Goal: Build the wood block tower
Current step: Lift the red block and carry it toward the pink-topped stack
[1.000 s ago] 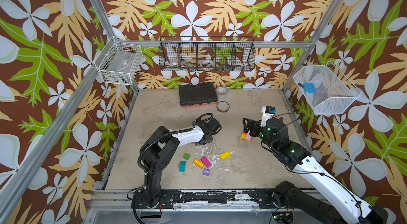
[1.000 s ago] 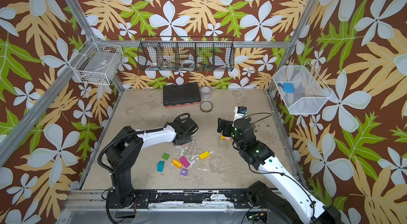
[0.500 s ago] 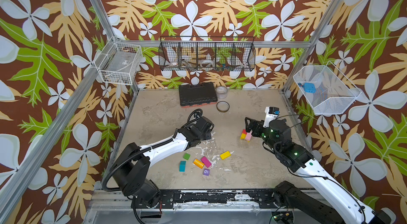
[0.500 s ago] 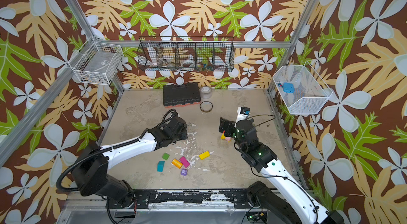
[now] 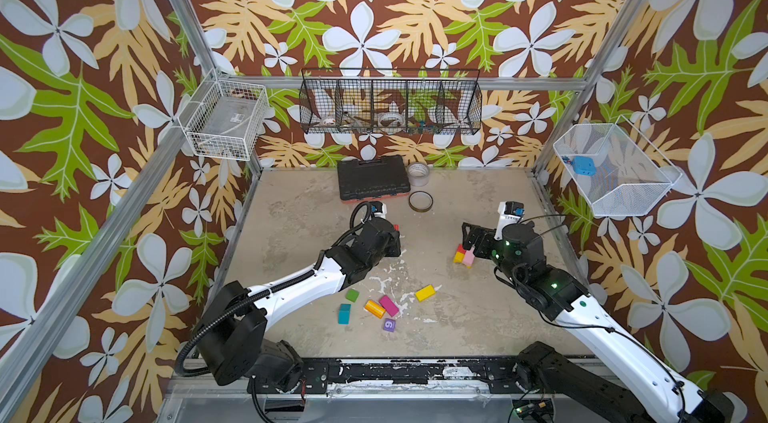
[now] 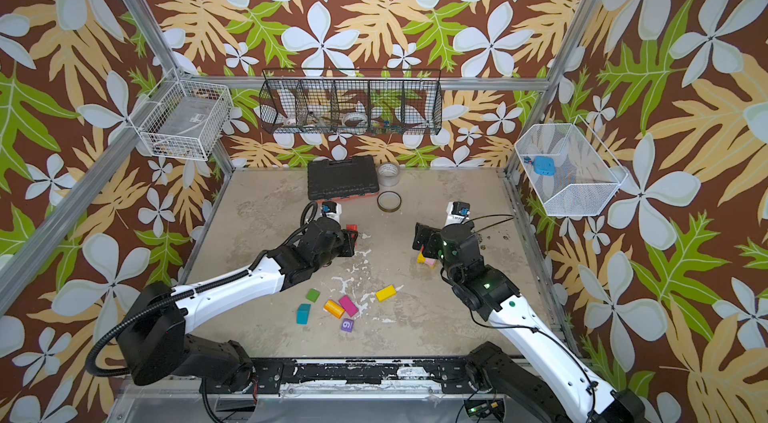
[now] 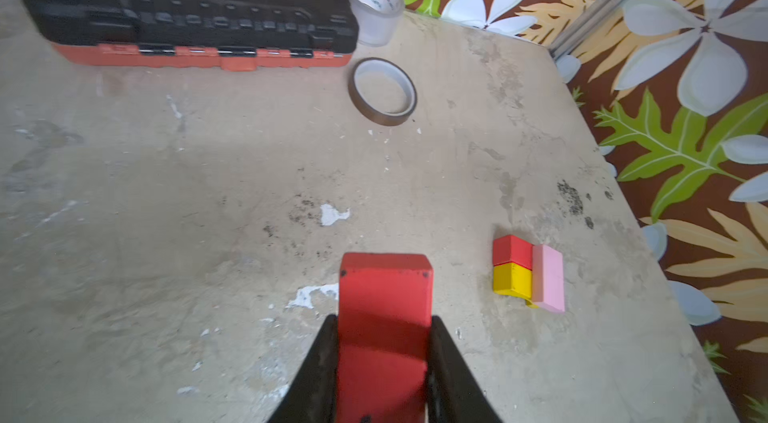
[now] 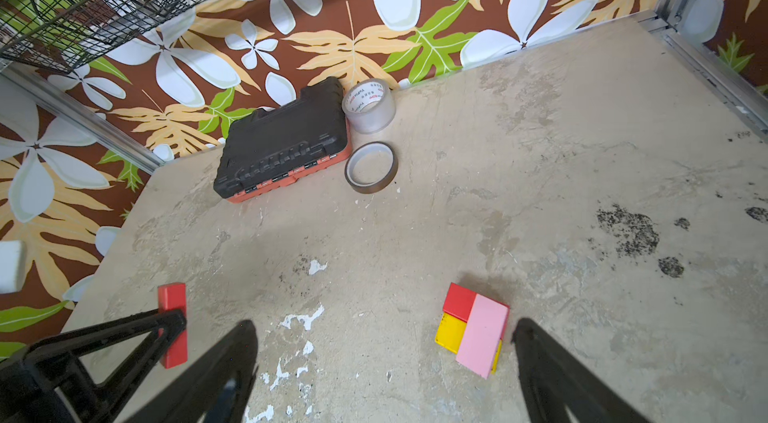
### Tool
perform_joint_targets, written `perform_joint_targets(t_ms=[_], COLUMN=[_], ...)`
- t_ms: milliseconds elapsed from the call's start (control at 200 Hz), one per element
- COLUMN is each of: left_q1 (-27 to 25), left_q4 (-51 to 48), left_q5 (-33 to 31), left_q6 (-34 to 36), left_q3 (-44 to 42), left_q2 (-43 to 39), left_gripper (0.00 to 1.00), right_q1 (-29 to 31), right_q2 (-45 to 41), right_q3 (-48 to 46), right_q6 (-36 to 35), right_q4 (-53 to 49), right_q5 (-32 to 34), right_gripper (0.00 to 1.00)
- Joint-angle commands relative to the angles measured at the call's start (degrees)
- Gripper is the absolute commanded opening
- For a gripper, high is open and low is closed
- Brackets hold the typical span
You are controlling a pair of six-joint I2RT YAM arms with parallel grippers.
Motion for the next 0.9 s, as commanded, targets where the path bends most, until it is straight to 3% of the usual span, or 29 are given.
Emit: perform_joint_targets(t_ms=[0, 90, 336, 501, 641, 897], left_q1=[0.0, -0.2, -0.6, -2.4, -4.1, -10.9], left_q4=[7.1, 11.2, 7.0, 3.2, 1.6, -4.6], left_q5=[7.2, 10.8, 12.4, 9.2, 7.6, -2.4], left_q6=[-3.0, -3.9, 1.5, 6.5, 10.2, 16.5], left_q3=[1.0, 1.7, 10.4, 15.1, 19.4, 32.5], left_q2=[2.5, 5.9, 14.5, 18.0, 21.7, 31.7], left_gripper=[0.14, 0.14, 0.1, 0.1, 0.09, 0.08], right_q1=[-0.1, -0.1, -0.8, -1.5, -6.5, -10.7], right_q2=[-1.4, -3.5, -6.4, -2.6, 1.6, 4.3], right_q3=[-1.5, -4.3, -8.6, -8.0, -9.1, -10.4], right_q6=[-0.2, -0.9, -2.4, -3.0, -3.0, -2.6], right_q4=[-2.3, -3.6, -3.5, -3.6, -2.1, -0.3], right_q5=[-3.1, -3.4, -6.0, -4.3, -7.3, -9.3], right_gripper=[0.93, 0.93, 0.94, 0.92, 0.9, 0.86])
